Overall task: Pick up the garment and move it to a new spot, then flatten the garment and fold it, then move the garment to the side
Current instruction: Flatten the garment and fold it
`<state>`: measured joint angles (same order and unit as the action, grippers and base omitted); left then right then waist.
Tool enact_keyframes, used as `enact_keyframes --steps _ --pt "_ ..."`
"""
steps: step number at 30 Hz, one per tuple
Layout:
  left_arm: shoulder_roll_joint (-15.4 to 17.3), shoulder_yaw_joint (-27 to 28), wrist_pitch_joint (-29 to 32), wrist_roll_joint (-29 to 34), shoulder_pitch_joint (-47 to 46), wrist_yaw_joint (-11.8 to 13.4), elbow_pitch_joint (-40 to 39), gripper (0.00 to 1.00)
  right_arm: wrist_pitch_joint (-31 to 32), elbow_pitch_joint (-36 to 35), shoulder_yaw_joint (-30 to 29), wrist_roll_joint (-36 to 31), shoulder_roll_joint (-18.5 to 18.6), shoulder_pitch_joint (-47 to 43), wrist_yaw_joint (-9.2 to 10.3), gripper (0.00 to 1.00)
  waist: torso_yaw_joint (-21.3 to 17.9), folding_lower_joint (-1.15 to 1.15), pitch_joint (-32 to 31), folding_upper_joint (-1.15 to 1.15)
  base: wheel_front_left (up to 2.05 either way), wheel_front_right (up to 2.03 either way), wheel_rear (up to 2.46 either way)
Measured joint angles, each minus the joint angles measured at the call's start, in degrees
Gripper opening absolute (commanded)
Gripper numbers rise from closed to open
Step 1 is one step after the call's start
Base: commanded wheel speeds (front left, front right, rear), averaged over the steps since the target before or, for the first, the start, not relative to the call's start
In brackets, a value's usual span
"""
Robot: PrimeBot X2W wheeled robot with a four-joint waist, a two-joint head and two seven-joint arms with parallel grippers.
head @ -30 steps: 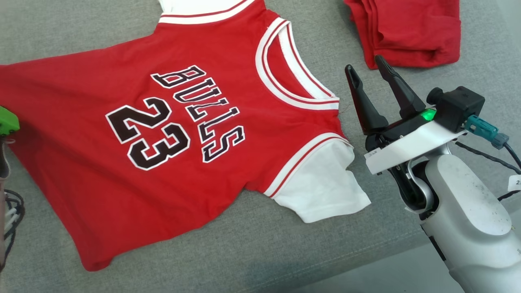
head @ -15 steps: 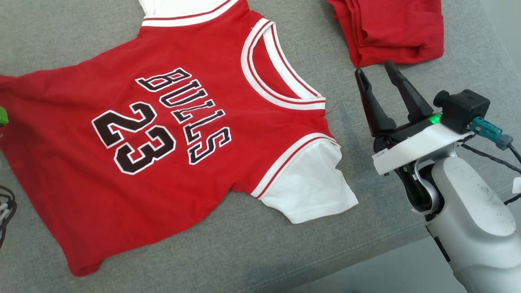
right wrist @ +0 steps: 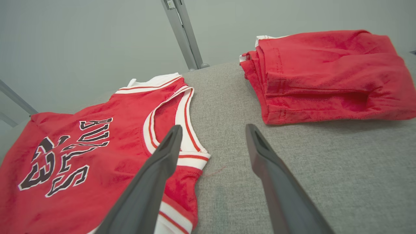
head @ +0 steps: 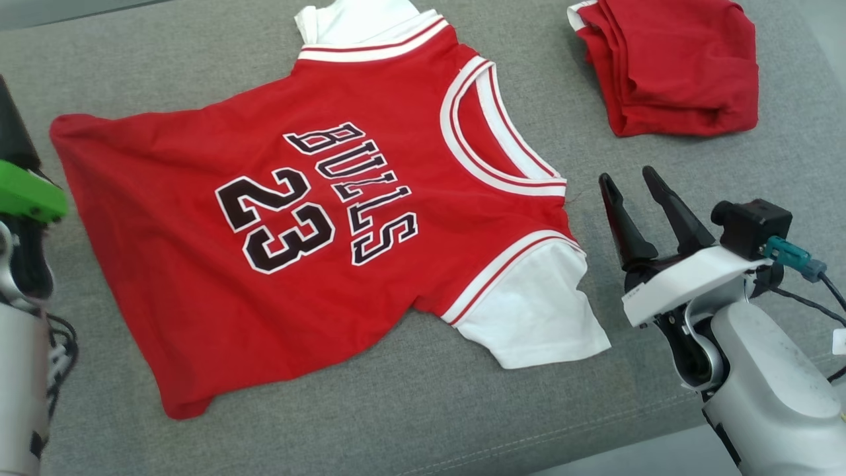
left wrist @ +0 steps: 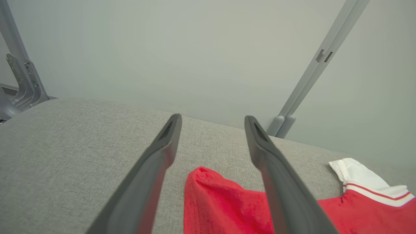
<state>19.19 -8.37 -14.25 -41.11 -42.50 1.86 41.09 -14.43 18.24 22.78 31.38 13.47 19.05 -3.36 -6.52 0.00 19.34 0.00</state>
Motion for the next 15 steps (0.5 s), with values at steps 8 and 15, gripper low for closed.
enact_keyframes --steps 8,15 --pt "-5.0 -0.2 0.0 -1.5 13.1 -2.4 -4.5 1.0 0.0 1.0 -2.8 1.0 0.1 -4.9 0.94 1.0 3.2 0.0 -4.3 0.0 0.0 0.0 0.0" --pt "-7.7 -1.4 -0.2 -1.5 23.2 -3.4 -9.3 1.0 0.0 0.8 -3.9 1.0 0.1 -7.0 0.96 1.0 6.3 0.0 -8.1 0.0 0.0 0.0 0.0"
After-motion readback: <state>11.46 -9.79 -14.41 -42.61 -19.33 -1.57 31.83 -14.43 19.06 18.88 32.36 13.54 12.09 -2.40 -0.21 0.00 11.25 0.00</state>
